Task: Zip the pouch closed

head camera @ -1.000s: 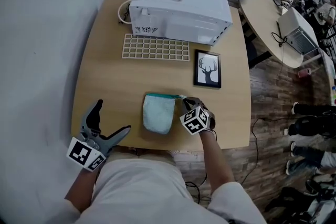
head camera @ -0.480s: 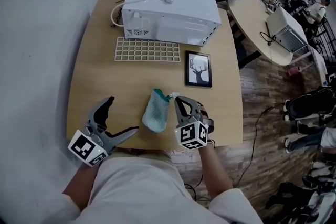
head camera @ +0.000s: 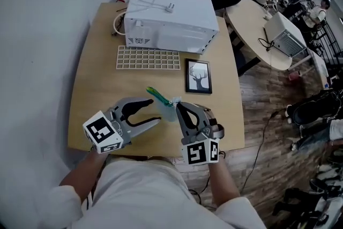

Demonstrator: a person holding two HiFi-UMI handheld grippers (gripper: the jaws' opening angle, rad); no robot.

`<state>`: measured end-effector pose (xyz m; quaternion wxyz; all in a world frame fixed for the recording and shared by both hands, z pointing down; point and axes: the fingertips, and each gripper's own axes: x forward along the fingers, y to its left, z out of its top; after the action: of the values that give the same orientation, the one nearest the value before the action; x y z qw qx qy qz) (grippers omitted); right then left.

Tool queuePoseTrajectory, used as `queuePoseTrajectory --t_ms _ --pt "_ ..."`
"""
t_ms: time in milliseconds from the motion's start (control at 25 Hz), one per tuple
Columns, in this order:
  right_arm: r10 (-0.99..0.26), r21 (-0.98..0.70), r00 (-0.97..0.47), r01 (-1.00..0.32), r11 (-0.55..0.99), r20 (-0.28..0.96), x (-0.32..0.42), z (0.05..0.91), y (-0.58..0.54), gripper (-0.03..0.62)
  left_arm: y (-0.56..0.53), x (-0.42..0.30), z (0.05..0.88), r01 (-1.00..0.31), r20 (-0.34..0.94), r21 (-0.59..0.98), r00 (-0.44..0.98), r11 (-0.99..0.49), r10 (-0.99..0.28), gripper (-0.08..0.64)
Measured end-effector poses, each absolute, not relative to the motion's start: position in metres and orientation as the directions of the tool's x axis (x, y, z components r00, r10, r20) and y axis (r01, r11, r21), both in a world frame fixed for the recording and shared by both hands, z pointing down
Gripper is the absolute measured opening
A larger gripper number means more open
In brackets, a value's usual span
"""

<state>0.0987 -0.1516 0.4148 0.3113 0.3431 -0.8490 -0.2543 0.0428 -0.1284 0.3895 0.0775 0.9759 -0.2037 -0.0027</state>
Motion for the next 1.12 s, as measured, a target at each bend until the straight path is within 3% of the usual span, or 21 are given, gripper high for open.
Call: queuePoseTrajectory --t_ms 160,800,1120 --pt "-0.747 0.673 -0.581 -0.414 0.613 0.322 0.093 0.395 -0.141 0.011 -0.135 0.065 0.388 -0.32 0.063 0.165 0.947 -0.933 -0.314 0.175" --pt "-0.749 0.783 -0.569 -0.27 0.56 0.339 0.08 0.379 -0.109 0.009 -0.122 0.083 0.379 -0.046 0.068 0.341 0.997 -0.939 -0.024 0.093" --pt "-0.739 0.756 -0.582 -0.299 0.582 0.339 0.076 0.378 -0.106 0.009 -0.117 0.073 0.378 -0.037 0.028 0.331 0.999 -0.943 -0.029 0.074"
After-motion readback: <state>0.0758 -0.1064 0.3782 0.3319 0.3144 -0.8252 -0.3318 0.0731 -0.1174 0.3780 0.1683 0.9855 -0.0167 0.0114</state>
